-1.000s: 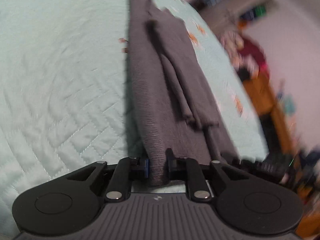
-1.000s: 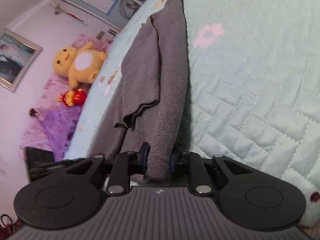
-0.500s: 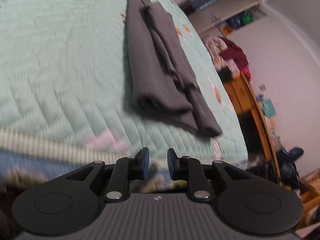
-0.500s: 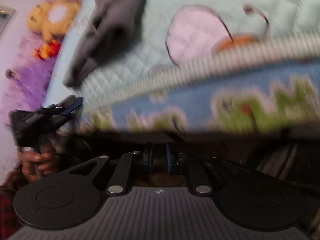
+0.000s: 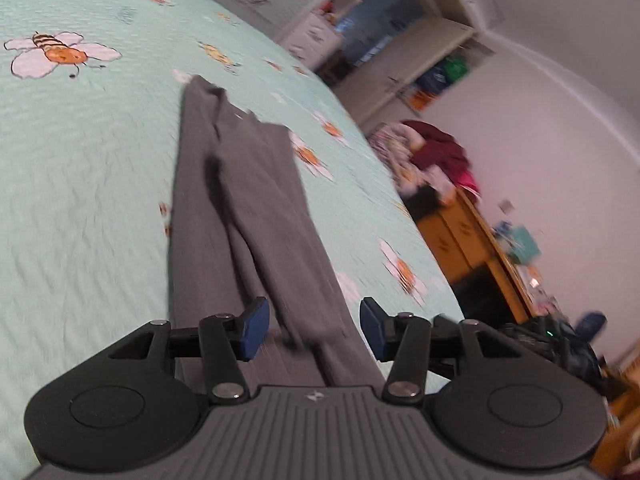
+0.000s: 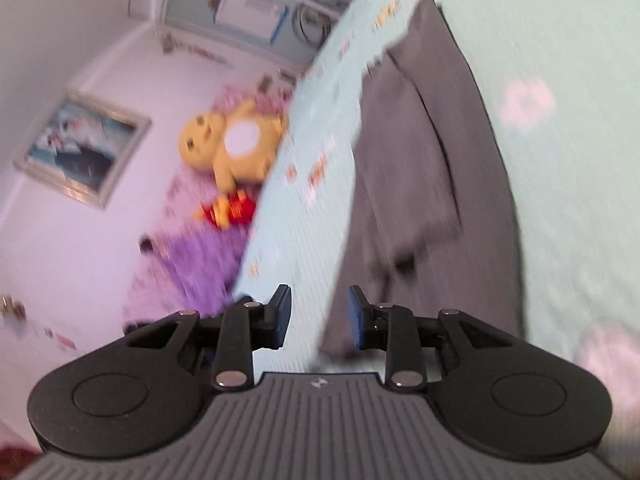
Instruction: Fold clothes
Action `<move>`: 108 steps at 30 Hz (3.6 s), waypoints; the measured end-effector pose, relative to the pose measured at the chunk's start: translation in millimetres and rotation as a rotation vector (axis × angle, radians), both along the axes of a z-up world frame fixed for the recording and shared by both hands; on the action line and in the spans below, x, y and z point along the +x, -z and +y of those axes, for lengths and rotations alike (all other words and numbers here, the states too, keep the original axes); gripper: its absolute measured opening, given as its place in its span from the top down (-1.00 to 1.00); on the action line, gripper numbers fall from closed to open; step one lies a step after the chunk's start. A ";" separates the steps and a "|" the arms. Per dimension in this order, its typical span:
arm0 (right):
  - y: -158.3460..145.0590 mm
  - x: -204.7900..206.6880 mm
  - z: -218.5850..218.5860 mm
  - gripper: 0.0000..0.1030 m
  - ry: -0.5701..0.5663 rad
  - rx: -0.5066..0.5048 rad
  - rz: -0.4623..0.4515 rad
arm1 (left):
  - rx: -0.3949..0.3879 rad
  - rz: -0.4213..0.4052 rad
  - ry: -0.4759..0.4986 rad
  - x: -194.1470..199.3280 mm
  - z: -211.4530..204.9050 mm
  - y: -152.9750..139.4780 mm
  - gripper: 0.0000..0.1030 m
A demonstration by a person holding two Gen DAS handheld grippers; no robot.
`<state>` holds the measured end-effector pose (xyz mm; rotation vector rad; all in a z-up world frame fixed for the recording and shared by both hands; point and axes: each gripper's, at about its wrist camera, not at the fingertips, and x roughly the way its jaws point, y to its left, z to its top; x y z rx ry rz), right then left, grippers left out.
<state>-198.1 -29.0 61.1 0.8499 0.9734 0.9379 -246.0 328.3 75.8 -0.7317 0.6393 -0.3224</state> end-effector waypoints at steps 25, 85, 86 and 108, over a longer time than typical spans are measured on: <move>84.5 267.1 120.5 1.00 -0.140 -0.039 0.008 | 0.126 -0.104 -0.168 119.9 -0.4 79.6 0.26; 100.0 351.8 69.2 0.33 0.253 0.027 -0.138 | 0.136 -0.103 -0.232 285.8 64.0 56.4 0.24; 99.2 351.6 69.0 0.33 0.252 0.028 -0.138 | 0.124 -0.144 -0.255 279.8 67.3 52.1 0.21; 95.9 354.4 55.7 0.05 0.320 -0.006 -0.166 | 0.520 0.037 0.055 401.7 69.3 45.7 -0.11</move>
